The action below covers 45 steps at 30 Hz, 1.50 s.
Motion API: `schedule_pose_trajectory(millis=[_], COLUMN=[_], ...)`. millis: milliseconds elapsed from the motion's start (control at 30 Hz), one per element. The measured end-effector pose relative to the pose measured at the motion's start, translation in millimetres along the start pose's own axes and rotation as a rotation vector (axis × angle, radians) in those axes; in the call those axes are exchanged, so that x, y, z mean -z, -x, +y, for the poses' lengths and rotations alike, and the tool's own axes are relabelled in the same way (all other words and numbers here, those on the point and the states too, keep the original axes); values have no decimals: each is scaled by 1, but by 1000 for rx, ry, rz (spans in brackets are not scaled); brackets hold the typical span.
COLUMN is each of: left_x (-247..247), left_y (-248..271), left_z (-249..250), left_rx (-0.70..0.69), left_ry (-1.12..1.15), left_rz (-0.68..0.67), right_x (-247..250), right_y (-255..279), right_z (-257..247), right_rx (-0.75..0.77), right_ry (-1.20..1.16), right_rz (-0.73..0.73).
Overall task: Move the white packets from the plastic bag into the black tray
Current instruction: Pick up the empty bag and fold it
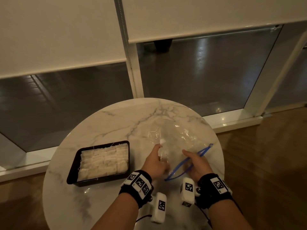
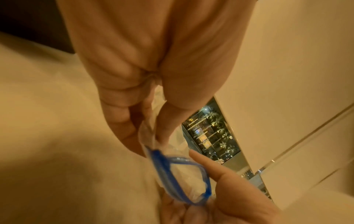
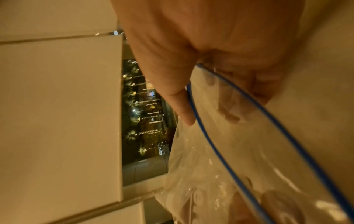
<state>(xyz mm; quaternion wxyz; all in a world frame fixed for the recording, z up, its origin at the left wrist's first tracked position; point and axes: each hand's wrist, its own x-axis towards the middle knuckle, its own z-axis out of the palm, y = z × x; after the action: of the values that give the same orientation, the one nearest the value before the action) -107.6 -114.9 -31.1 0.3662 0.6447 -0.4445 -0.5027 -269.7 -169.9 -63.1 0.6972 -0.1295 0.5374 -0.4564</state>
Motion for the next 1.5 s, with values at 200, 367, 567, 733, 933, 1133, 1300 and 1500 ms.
schedule_pose_trajectory(millis=[200, 367, 567, 733, 933, 1133, 1300, 1500], left_x=[17, 63, 109, 121, 121, 119, 104, 70], left_y=[25, 33, 30, 46, 56, 58, 62, 67], left_z=[9, 23, 37, 50, 56, 42, 41, 34], left_rx=[-23, -118, 105, 80, 55, 18, -112, -174], left_ry=[19, 160, 364, 478, 546, 616, 893, 730], left_rz=[45, 538, 199, 31, -14, 192, 246, 218], right_x=[11, 8, -10, -18, -22, -27, -42, -74], right_y=[14, 37, 65, 76, 79, 93, 97, 112], right_z=[3, -26, -47, -42, -38, -38, -12, 8], right_rx=[66, 125, 117, 134, 128, 14, 37, 110], right_ry=[-16, 76, 146, 236, 207, -286, -584, -236], right_rz=[-164, -302, -440, -521, -532, -587, -578, -716])
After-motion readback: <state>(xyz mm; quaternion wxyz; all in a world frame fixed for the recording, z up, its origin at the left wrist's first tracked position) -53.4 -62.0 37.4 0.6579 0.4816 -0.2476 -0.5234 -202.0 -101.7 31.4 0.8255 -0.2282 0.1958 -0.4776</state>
